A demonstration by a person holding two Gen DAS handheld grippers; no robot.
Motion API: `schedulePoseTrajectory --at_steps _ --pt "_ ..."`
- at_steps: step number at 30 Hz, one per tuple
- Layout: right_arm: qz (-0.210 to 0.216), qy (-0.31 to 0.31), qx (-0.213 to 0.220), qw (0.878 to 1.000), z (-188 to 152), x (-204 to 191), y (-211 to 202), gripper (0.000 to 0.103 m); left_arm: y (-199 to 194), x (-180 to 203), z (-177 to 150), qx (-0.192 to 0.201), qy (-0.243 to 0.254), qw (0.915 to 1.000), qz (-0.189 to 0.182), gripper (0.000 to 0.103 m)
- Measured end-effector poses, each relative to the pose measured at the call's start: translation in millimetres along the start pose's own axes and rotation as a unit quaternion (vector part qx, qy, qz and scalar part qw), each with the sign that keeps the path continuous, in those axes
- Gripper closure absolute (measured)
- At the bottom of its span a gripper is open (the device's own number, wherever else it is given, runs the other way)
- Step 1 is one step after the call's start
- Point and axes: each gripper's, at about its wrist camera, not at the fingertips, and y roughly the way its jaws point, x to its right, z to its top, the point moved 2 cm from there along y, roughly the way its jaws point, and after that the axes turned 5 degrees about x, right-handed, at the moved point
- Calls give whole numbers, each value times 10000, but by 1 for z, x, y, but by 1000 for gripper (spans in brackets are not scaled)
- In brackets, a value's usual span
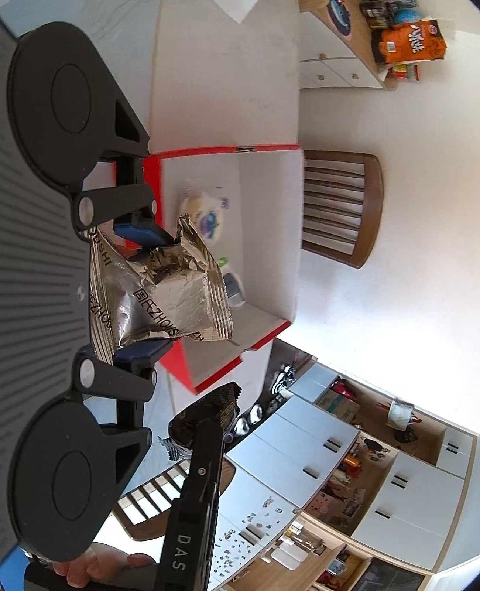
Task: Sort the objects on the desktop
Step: 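Lift the silver bag and chocolate bar and carry them over the red box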
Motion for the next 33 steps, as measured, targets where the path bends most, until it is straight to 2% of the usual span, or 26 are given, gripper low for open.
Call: schedulePoseTrajectory --at_steps 10,18,28,33 --pt "26 -108 -51 9999 16 -3 26 74 20 -13 38 193 61 9996 207 52" --pt "-28 -267 -183 9995 22 -4 54 74 52 -31 58 -72 -64 9997 211 52" --pt "-145 -538 -490 9972 16 -6 92 74 95 -44 70 -304 59 9985 457 52" --pt "-187 -452 -603 9970 14 1 112 74 114 -47 74 -439 93 9979 460 52"
